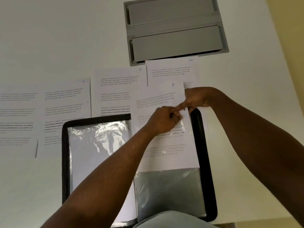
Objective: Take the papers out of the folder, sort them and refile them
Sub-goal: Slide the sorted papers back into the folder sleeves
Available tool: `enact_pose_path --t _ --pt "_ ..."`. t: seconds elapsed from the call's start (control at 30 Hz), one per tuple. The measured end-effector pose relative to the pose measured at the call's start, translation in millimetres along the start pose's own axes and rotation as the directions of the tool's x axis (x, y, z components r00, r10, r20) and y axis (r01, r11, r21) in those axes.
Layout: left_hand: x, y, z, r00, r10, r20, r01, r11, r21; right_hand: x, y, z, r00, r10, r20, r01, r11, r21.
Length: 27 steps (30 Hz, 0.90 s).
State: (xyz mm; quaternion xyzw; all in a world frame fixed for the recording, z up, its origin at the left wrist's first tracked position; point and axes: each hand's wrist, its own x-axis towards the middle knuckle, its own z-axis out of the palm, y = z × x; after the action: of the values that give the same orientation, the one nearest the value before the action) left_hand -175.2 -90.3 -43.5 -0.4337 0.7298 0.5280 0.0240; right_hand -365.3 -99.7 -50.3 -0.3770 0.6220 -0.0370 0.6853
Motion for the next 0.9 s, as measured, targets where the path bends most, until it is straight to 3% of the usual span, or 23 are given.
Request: enact_pose_path --t 0.07,0.17,0.23,0.37,0.5,0.6,0.67,0.8,0.9 --pt "-0.6 0.1 -1.2 1.000 0.002 0.003 -0.002 1.000 0.010 -1.4 -1.4 -1.2 1.000 0.002 0.008 -0.003 0.999 0.039" --pt "-2.4 0.5 -1.2 1.000 0.005 -0.005 -0.005 1.000 0.005 5.6 -5.1 2.4 0.971 -0.085 -0.223 0.129 0.973 0.193" --pt "-3.4 0.7 -1.8 1.000 0.012 -0.015 -0.012 1.000 -0.002 8.6 -7.1 1.9 0.945 -0.100 -0.312 0.136 0.986 0.096" --pt "-4.1 -0.3 -3.4 1.000 0.013 -0.013 -0.013 1.000 0.012 3.0 -12.7 3.7 0.999 -0.014 -0.042 0.004 0.973 -0.230" --pt "-6.1 -0.1 -2.1 1.000 0.013 -0.009 -0.013 1.000 0.000 6.8 -19.5 10.1 0.953 -0.210 -0.218 0.181 0.973 -0.145" --pt "-9.0 1.3 -4.5 1.000 0.018 0.011 -0.018 1.000 0.001 8.5 -21.6 11.5 0.977 -0.201 -0.067 0.168 0.929 -0.329" --pt "-11.4 -1.4 -9.3 0.999 0.027 0.041 -0.032 0.993 0.112 7.7 -20.3 12.0 0.987 -0.160 0.022 0.155 0.899 -0.409" --pt "-19.0 -15.3 -28.4 0.991 -0.043 0.124 -0.002 0.939 0.343 7.9 -16.4 10.0 0.982 -0.190 -0.011 0.172 0.910 -0.377" --pt "-24.8 -28.9 -41.7 0.988 -0.085 0.128 0.026 0.915 0.403 5.3 -17.1 11.5 0.990 -0.129 0.053 0.139 0.907 -0.398"
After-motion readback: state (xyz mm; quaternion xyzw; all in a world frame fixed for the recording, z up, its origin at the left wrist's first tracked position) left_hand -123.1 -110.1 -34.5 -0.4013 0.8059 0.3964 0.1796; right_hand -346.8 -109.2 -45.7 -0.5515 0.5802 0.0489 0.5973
